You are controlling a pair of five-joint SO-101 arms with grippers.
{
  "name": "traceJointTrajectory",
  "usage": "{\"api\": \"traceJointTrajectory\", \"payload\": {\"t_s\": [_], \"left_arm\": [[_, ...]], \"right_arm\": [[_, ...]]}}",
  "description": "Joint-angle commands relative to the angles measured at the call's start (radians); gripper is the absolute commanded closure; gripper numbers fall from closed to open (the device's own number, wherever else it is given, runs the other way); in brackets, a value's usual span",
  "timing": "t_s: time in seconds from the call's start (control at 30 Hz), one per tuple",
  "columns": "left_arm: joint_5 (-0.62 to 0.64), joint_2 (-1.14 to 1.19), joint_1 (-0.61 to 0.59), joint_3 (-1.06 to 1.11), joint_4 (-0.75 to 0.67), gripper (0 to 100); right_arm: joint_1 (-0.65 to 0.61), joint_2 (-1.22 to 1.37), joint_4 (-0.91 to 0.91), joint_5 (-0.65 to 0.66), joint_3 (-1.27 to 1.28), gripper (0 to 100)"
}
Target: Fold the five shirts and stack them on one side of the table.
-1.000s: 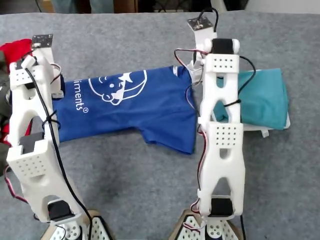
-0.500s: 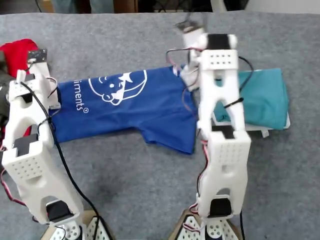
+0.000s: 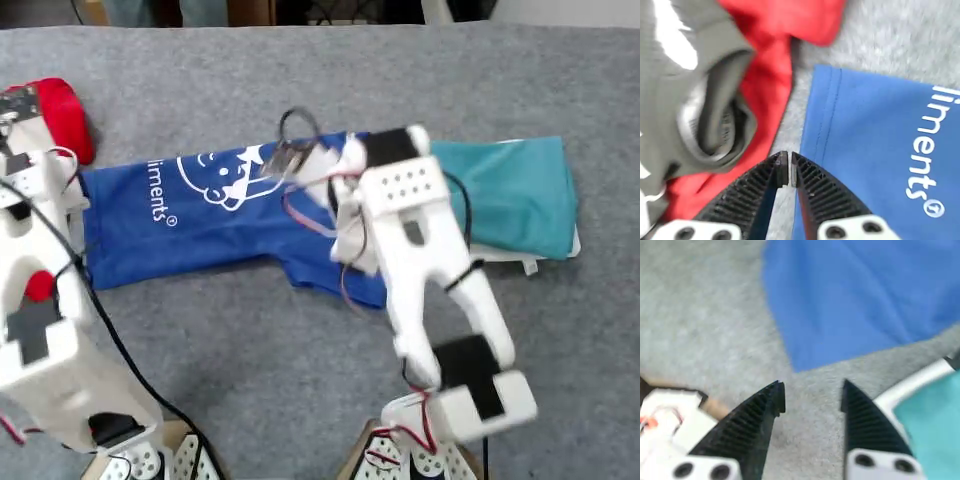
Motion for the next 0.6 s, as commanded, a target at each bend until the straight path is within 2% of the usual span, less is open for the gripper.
{"api": "traceJointTrajectory", "payload": {"t_s": [0.0, 0.13, 0.27, 0.33, 0.57], "left_arm": [[-0.057, -0.129, -0.008, 0.110, -0.071, 95], [-0.100, -0.150, -0.028, 0.260, -0.212, 95], [-0.103, -0.133, -0.056, 0.341, -0.318, 95], [-0.103, -0.104, -0.058, 0.351, -0.356, 95], [-0.097, 0.003, -0.073, 0.315, -0.388, 95]], "right_arm": [[-0.061, -0.114, -0.026, 0.046, 0.131, 76.5], [-0.080, -0.153, -0.081, 0.052, 0.254, 74.8], [-0.080, -0.168, -0.117, 0.060, 0.323, 63.5], [-0.080, -0.170, -0.115, 0.100, 0.340, 60.9], [-0.095, -0.162, -0.196, 0.138, 0.360, 66.5]]}}
